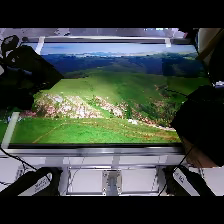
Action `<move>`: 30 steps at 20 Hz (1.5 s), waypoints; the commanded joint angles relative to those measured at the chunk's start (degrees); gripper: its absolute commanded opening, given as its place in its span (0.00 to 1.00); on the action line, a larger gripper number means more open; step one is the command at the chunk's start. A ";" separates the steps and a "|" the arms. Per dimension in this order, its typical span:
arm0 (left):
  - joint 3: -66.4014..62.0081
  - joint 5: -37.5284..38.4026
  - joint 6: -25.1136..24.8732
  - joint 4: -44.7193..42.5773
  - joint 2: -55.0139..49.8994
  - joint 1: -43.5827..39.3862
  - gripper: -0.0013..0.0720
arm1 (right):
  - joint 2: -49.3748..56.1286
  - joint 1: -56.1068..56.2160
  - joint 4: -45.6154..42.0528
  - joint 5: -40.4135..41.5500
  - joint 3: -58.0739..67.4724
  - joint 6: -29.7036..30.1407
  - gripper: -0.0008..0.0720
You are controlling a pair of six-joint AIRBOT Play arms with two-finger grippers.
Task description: Fold the clothes and pants, and hang the long-sleeved shirts on hangers.
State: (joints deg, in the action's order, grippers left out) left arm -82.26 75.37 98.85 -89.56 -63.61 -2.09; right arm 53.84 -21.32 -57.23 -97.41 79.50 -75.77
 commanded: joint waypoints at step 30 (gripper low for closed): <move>0.96 -20.28 15.56 13.35 -34.71 39.82 1.00 | 0.13 0.04 -0.31 9.01 -0.02 -4.55 0.03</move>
State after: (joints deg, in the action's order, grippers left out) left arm -81.32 52.99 114.43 -79.57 -96.36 37.54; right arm 53.93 -21.32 -57.49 -88.47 79.50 -79.96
